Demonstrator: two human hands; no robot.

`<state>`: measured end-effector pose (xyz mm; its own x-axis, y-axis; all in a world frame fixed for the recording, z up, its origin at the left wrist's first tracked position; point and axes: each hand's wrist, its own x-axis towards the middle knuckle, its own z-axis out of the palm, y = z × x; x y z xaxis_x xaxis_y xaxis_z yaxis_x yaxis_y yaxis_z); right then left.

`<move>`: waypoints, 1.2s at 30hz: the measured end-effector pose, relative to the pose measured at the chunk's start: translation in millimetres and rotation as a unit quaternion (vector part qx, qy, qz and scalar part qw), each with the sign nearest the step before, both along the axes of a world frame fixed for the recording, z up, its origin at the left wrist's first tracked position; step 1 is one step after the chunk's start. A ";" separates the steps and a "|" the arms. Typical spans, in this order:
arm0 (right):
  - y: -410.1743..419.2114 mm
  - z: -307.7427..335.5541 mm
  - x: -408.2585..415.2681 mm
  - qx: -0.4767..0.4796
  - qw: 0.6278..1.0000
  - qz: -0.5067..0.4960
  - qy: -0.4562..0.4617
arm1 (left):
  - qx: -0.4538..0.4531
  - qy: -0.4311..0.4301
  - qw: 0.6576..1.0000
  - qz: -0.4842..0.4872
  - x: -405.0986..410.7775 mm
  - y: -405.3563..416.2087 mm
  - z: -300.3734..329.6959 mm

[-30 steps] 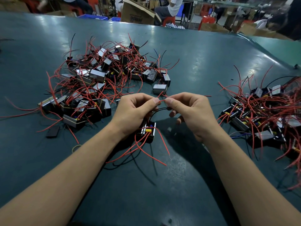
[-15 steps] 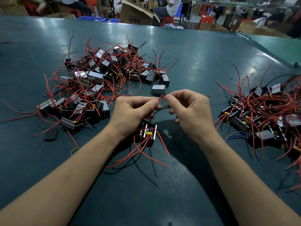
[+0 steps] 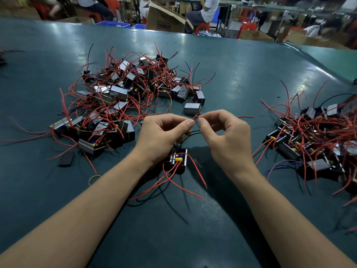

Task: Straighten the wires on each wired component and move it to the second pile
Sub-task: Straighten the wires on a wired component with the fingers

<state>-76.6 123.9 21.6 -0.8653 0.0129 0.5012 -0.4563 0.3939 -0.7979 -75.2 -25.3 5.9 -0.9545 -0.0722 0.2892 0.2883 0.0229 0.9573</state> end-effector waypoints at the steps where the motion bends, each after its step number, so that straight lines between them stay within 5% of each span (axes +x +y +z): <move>1: -1.5 -0.5 0.6 -0.003 1.000 -0.012 0.007 | 0.002 0.000 1.000 -0.005 -0.4 0.2 -0.4; 8: -11.0 -6.2 1.9 -0.051 0.994 -0.090 -0.016 | -0.043 0.007 0.999 0.017 -1.5 1.1 -1.1; 15: -11.9 -3.6 7.4 0.211 0.949 -0.153 0.178 | -0.091 0.022 0.994 0.056 -0.9 2.5 -1.1; 22: -10.7 -0.2 2.6 0.280 0.911 -0.159 0.257 | -0.111 0.047 0.990 0.079 2.5 2.3 0.0; 29: -4.3 0.3 -3.3 0.054 0.998 0.005 0.040 | -0.133 0.088 0.984 0.074 4.4 -0.8 0.0; 36: 8.3 10.6 -8.0 -0.101 0.966 0.116 -0.208 | -0.146 0.095 0.983 0.053 5.7 -2.8 1.9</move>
<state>-84.6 132.2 32.3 -0.9827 -0.1444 0.1164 -0.1365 0.1376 -0.9810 -69.5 -28.1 7.8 -0.8728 -0.0564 0.4848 0.4423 0.3287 0.8345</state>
